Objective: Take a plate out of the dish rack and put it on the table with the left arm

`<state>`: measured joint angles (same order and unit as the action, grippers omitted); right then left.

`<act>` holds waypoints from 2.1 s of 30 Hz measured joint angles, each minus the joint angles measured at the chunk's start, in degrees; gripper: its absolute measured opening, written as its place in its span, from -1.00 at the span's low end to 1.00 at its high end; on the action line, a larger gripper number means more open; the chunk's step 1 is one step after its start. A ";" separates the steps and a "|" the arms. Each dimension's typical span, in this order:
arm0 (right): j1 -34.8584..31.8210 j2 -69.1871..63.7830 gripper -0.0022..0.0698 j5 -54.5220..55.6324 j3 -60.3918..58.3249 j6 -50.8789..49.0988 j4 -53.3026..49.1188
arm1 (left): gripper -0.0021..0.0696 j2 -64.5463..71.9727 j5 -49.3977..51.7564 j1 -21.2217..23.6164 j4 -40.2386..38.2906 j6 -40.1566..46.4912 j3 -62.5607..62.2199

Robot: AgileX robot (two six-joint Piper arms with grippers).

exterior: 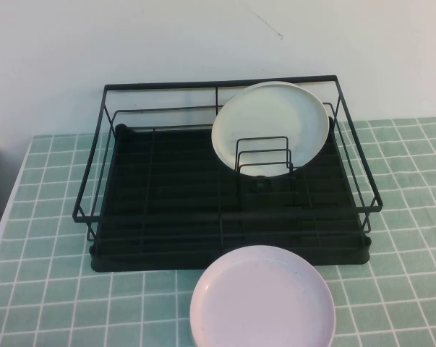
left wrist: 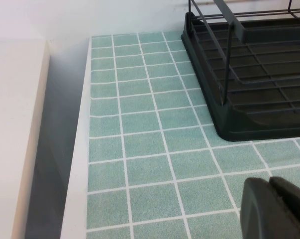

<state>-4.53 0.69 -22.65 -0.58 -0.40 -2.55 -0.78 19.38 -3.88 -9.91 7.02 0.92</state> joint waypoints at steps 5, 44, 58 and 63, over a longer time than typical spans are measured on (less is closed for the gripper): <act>0.00 0.00 -0.95 0.00 0.00 0.00 0.00 | -0.95 0.00 0.00 0.00 0.00 0.66 0.00; 0.00 0.00 -0.95 0.00 0.00 0.00 0.00 | -0.95 0.00 -3.67 0.00 0.06 1.27 0.26; 0.00 0.00 -0.95 0.00 0.00 0.00 0.00 | -0.95 0.00 -44.24 0.00 -0.16 1.27 0.35; 0.00 0.00 -0.95 0.00 0.00 0.00 0.00 | -0.95 0.00 -48.30 0.00 -0.27 1.27 0.35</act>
<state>-4.53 0.69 -22.65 -0.58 -0.40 -2.55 -0.78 -28.92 -3.88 -10.17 8.29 1.27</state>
